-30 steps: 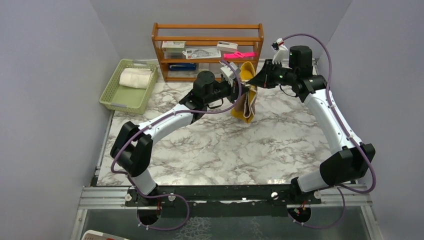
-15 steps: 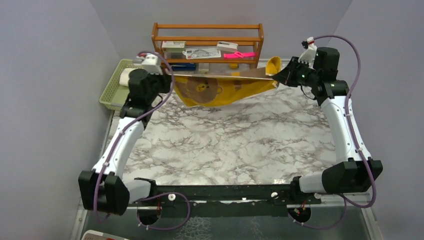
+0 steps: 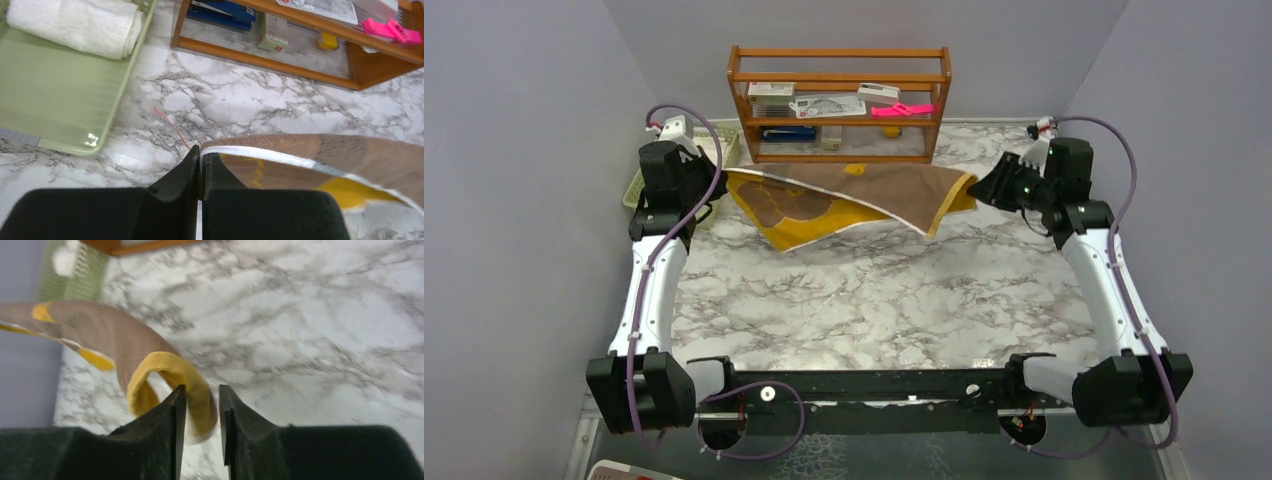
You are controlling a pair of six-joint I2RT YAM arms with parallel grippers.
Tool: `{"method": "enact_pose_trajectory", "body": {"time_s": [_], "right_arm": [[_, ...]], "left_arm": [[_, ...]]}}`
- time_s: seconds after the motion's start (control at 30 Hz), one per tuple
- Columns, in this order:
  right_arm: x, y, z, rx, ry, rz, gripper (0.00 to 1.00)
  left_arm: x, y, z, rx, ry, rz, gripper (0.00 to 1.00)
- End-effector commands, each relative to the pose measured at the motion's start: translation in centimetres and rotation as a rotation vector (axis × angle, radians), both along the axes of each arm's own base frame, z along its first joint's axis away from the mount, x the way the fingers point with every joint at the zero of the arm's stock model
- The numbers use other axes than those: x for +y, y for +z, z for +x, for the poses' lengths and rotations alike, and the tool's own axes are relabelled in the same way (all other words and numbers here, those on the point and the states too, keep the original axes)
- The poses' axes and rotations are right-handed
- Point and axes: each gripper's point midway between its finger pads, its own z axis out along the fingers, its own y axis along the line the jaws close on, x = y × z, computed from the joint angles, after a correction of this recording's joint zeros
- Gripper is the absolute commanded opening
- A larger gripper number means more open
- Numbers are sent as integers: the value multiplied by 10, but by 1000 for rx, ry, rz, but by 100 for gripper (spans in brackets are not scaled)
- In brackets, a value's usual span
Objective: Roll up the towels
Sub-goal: Flatten out the towel at the center of the board.
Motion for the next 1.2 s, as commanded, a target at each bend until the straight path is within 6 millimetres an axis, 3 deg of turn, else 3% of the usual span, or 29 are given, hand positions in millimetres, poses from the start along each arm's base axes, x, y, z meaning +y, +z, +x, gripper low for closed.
{"method": "enact_pose_trajectory", "body": {"time_s": [0.0, 0.03, 0.07, 0.13, 0.2, 0.3, 0.43, 0.5, 0.63, 0.73, 0.87, 1.03, 1.17], "right_arm": [[-19, -34, -29, 32, -134, -15, 51], [-21, -52, -36, 67, -145, -27, 64], [-23, -68, -43, 96, -149, -34, 71], [-23, -93, -54, 140, -118, -64, 74], [-21, -103, -59, 147, -69, -94, 74], [-8, -102, -62, 130, 6, -133, 74], [76, -106, -78, 102, 234, -251, 74], [115, -120, -90, 102, 341, -366, 73], [159, -153, -103, 111, 500, -601, 70], [174, -176, -98, 112, 570, -701, 68], [191, -183, -80, 67, 609, -742, 68], [199, -201, -63, 53, 617, -795, 67], [206, -218, -62, 98, 645, -773, 64]], "left_arm": [[-22, -18, -10, 82, -112, -83, 0], [-28, -34, -13, 135, -152, -100, 0], [-37, -51, -16, 192, -200, -125, 0], [-51, -78, -24, 285, -273, -178, 0], [-58, -90, -28, 324, -298, -192, 0], [-59, -93, -28, 328, -292, -164, 0], [-53, -98, -24, 348, -263, -145, 0], [-51, -100, -24, 357, -251, -139, 0], [-47, -101, -25, 358, -234, -120, 0], [-47, -104, -27, 366, -231, -117, 0], [-48, -106, -30, 374, -233, -128, 0], [-49, -105, -31, 370, -235, -129, 0], [-49, -106, -33, 372, -237, -130, 0]]}}
